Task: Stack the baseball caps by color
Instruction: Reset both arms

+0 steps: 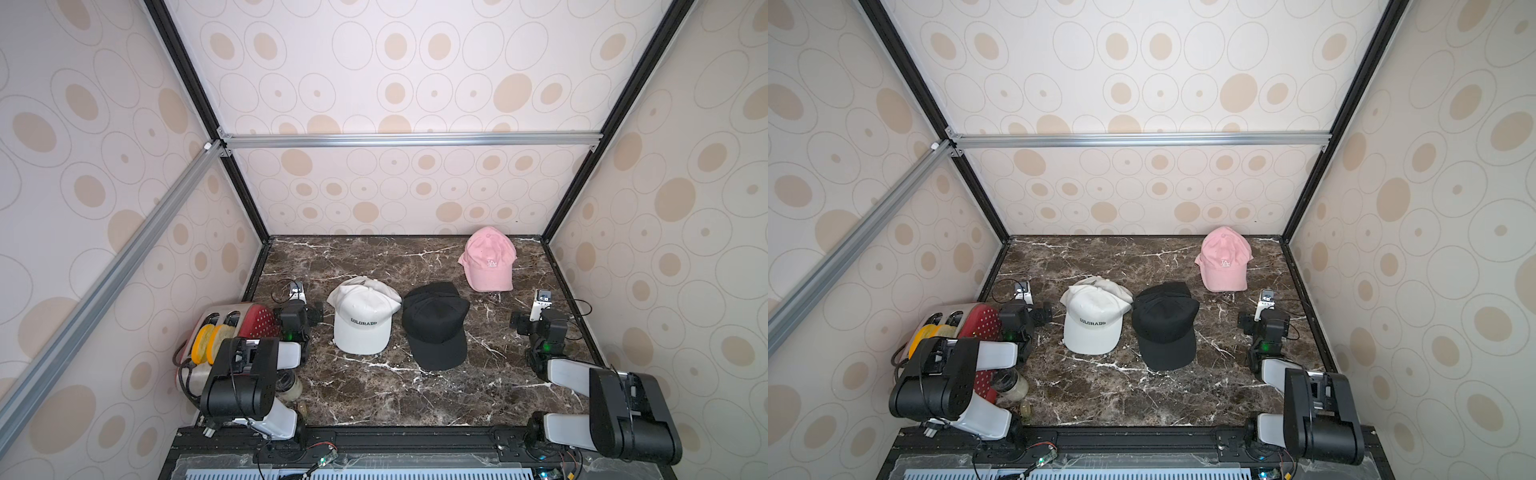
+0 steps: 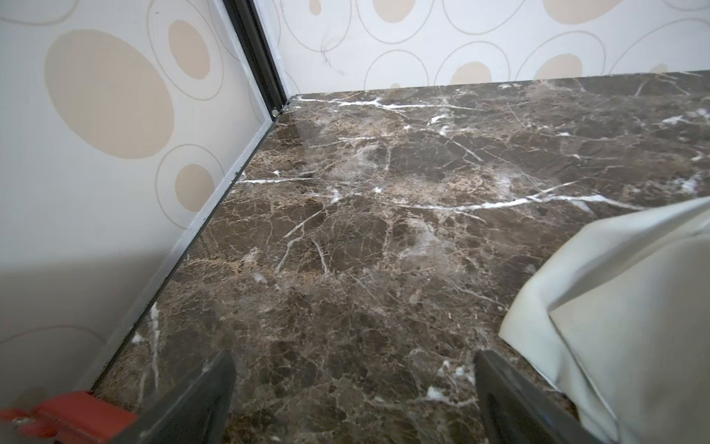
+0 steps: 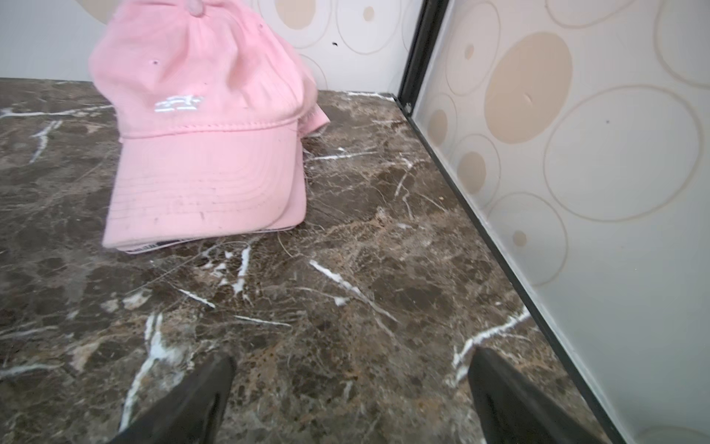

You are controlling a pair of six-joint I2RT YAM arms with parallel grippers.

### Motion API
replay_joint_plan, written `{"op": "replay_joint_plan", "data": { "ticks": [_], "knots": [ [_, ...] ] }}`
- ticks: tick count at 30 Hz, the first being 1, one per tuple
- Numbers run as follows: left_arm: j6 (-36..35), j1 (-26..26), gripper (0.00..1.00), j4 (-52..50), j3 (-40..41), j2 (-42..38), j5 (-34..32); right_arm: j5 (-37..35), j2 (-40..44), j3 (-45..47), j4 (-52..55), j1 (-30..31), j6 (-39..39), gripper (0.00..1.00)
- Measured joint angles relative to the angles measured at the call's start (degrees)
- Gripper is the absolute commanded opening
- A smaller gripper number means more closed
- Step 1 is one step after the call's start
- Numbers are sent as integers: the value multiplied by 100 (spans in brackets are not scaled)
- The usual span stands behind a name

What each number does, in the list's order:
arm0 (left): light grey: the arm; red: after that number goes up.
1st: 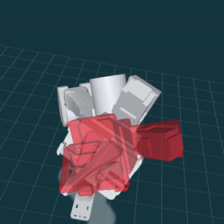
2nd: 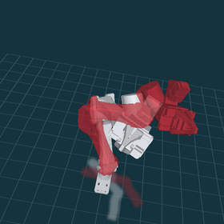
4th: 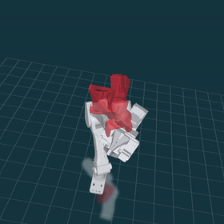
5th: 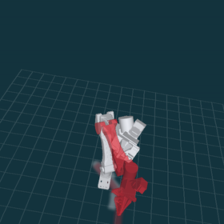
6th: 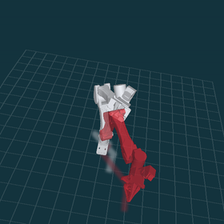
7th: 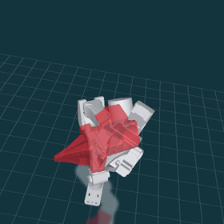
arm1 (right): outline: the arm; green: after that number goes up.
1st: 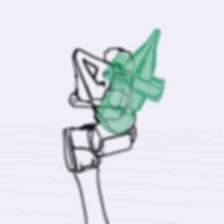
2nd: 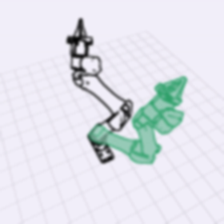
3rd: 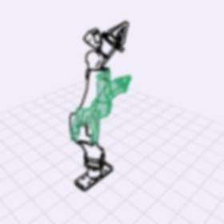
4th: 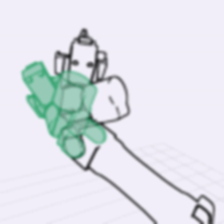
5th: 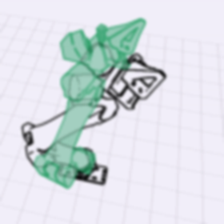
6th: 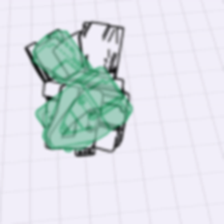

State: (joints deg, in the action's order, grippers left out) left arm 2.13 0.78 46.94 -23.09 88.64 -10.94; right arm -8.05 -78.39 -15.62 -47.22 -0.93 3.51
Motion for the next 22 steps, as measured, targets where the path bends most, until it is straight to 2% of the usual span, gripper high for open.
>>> {"op": "replay_joint_plan", "data": {
  "ticks": [5,9,12,22],
  "knots": [
    [2,0,99,35,0,0,-72,243,-1023,199,-1185,90,-278,100],
    [2,-4,99,42,0,0,-96,365,-1025,-431,-369,125,-396,100],
    [2,-4,99,48,0,0,-101,531,-1010,-887,-201,125,-479,100],
    [2,-4,99,55,0,0,-101,680,-1003,-929,214,125,-570,100]
  ]
}}
